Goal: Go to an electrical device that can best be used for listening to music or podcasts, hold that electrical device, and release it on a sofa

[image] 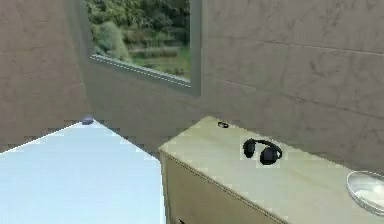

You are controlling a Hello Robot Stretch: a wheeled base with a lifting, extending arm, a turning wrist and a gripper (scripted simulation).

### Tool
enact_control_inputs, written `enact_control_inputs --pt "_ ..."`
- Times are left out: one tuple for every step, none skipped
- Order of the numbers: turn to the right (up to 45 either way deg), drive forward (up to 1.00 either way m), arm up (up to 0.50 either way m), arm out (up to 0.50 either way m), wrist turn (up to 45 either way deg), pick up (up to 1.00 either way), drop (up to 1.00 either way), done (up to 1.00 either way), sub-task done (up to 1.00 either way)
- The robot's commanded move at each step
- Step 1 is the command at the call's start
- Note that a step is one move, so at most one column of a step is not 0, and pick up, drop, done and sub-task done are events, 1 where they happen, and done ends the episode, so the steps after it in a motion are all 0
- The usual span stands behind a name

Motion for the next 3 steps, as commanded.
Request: enact_control_inputs --pt "-45.0 0.00 0.00 0.00 0.0 0.00 0.00 0.00 0.00" --pt "-21.0 0.00 0.00 0.00 0.0 0.00 0.00 0.00 0.00" --pt "45.0 0.00 0.00 0.00 0.0 0.00 0.00 0.00 0.00"
